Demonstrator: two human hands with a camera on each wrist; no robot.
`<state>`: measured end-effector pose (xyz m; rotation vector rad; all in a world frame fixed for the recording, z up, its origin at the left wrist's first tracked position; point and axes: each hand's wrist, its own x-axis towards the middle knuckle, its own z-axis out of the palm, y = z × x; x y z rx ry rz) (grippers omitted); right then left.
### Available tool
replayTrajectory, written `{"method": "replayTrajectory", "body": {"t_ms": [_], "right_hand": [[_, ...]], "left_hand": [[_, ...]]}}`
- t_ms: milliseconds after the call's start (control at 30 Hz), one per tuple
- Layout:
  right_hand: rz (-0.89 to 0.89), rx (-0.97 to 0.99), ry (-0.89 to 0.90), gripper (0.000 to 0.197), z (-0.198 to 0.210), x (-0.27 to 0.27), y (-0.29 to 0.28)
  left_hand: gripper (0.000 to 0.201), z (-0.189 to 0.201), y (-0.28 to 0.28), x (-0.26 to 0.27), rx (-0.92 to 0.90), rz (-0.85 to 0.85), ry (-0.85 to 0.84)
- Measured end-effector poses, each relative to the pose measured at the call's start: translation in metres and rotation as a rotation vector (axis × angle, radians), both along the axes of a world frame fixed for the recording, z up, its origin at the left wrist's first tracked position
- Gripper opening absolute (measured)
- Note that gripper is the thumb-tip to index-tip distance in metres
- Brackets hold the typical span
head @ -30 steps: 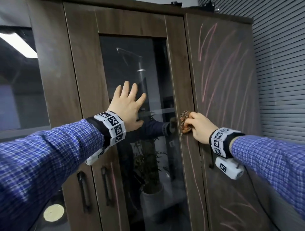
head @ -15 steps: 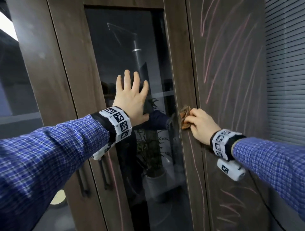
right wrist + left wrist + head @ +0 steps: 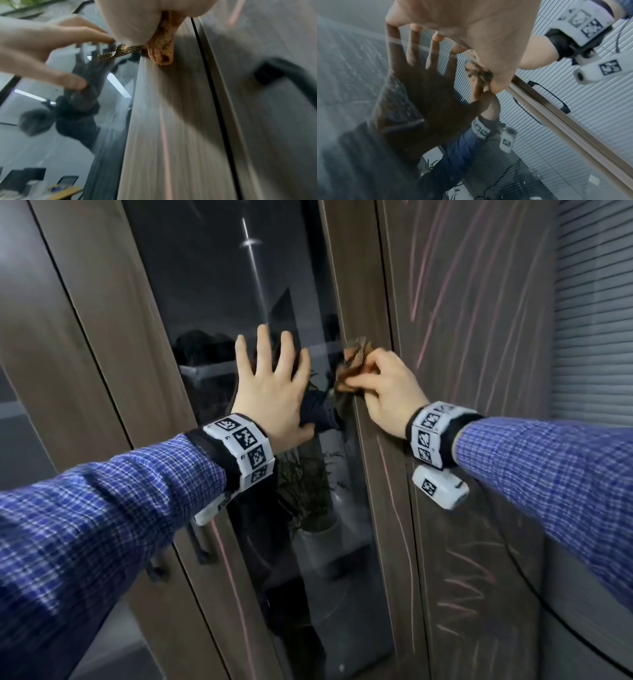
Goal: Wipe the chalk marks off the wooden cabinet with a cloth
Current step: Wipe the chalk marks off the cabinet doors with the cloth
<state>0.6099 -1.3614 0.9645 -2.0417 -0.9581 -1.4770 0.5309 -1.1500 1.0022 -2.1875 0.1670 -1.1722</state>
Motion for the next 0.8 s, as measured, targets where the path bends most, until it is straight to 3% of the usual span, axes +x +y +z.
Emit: {"method": "replayTrajectory", "body": {"t_ms": [233,300,367,500,567,667,800], "right_hand": [[0.041,-0.243,0.185,0.035,-0.155,-0.013,-0.018],[0.058,-0.281,0.209,0.034,-0.161,-0.017,-0.019],[0.034,-0.296,0.211,0.029,-0.142,-0.016,-0.021],[0.002,-0.014,0.147,0.030,-0.085,-0.001,-0.019],[-0.016,0.013,0.120,0.027,-0.083,0.001,-0.014],[-0.024,-0.092,0.159,0.021,-0.127,-0.002,-0.021],[-0.076,-0.275,0.336,0.021,-0.227,-0.011,-0.038]], "left_hand": [[0.122,-0.037,-0.014,0.000,0.042,-0.003,0.066],[0.122,-0.047,-0.017,0.000,0.075,-0.015,0.098],[0.120,-0.054,-0.021,0.000,0.096,-0.025,0.120],[0.118,-0.062,-0.025,0.002,0.096,-0.036,0.127],[0.115,-0.068,-0.026,0.003,0.097,-0.051,0.131],[0.113,-0.084,-0.029,0.008,0.120,-0.070,0.160],[0.116,-0.114,-0.038,0.015,0.145,-0.056,0.199]]}}
